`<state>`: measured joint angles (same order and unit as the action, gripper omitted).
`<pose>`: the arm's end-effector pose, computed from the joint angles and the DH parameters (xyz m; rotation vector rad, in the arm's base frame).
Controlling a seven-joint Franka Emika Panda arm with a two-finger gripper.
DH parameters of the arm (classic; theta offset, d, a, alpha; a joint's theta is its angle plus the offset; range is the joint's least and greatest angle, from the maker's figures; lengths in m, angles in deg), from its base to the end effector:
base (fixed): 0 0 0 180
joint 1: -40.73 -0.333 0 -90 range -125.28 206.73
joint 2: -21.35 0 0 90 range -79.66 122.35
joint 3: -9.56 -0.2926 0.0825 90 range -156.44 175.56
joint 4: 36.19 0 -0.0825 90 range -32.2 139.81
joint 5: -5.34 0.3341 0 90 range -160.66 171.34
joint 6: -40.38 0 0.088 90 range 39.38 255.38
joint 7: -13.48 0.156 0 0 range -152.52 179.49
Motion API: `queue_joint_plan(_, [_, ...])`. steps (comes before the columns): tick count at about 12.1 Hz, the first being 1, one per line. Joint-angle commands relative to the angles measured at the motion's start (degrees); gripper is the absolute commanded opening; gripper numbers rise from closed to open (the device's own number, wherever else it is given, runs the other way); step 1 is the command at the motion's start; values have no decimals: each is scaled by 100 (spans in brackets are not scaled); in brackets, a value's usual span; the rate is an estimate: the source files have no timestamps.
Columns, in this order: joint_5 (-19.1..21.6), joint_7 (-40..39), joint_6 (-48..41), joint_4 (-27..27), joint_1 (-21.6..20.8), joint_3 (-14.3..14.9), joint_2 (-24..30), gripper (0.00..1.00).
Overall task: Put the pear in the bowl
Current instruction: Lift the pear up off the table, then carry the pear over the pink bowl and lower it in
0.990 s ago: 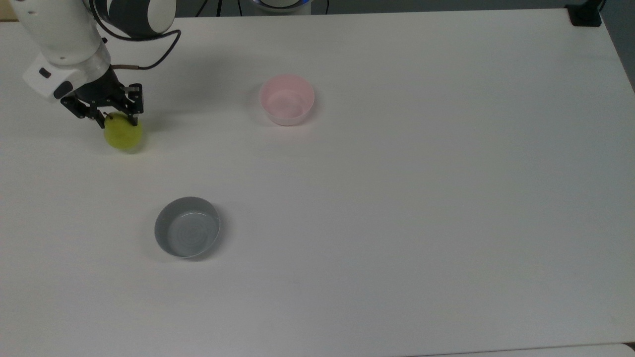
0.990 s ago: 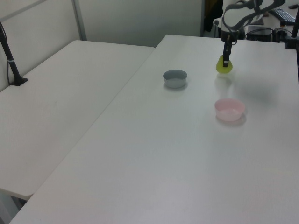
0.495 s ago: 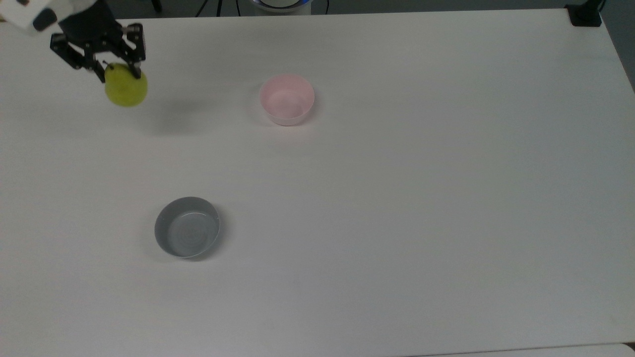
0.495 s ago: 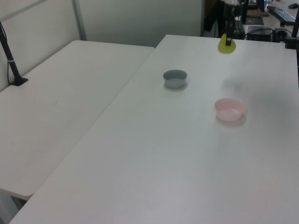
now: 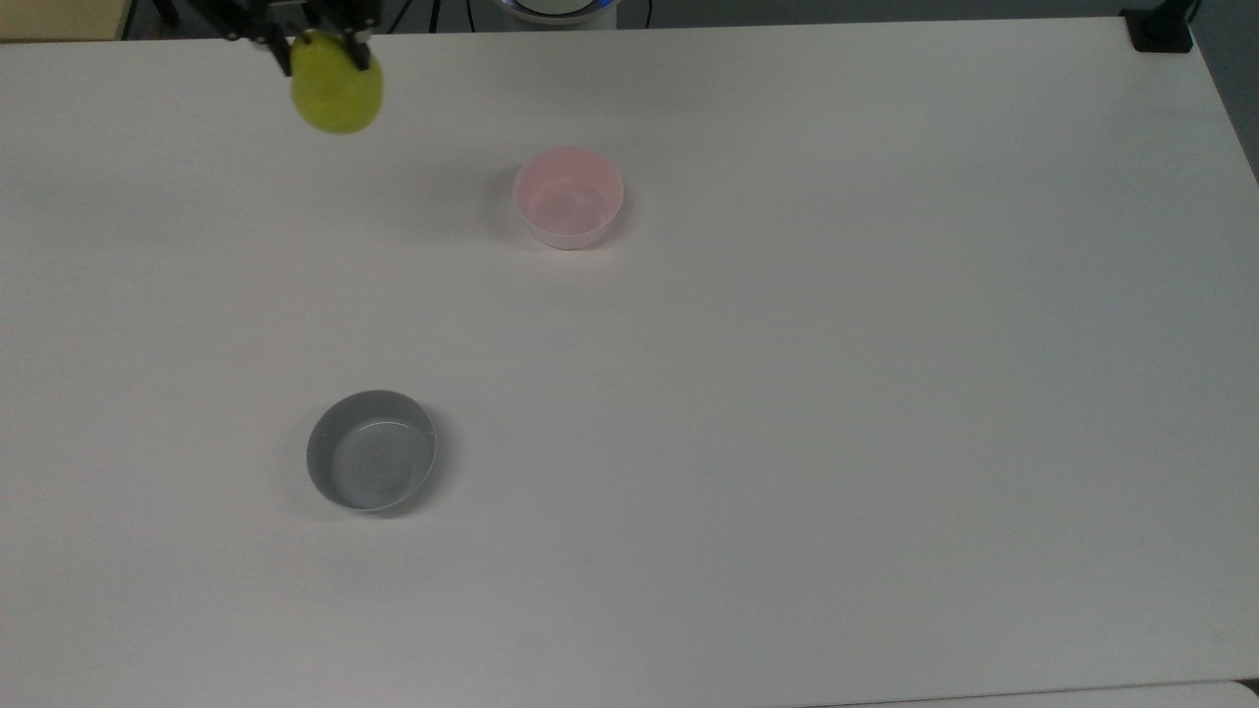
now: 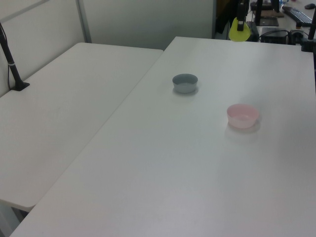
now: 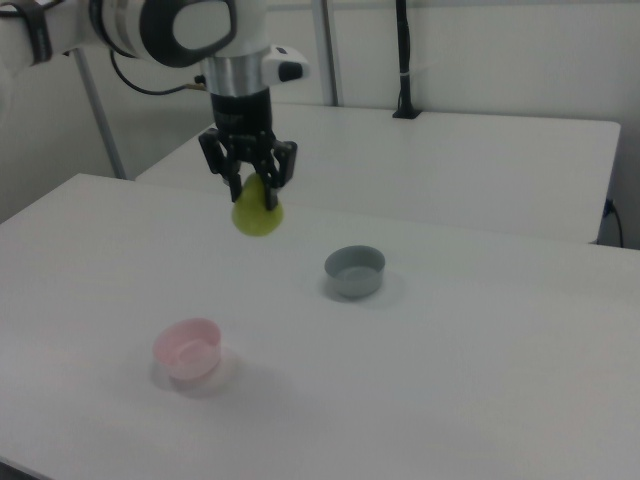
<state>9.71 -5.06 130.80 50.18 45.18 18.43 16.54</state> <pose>0.5174 -0.1073 0.5369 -3.0742 -0.1393 -0.0086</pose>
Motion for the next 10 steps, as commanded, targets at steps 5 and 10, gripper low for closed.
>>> queue_joint_plan(5, [12,510,317,1731,-1192,80,1411,0])
queue_joint_plan(10, [20,501,1028,2927,-1491,72,1544,0])
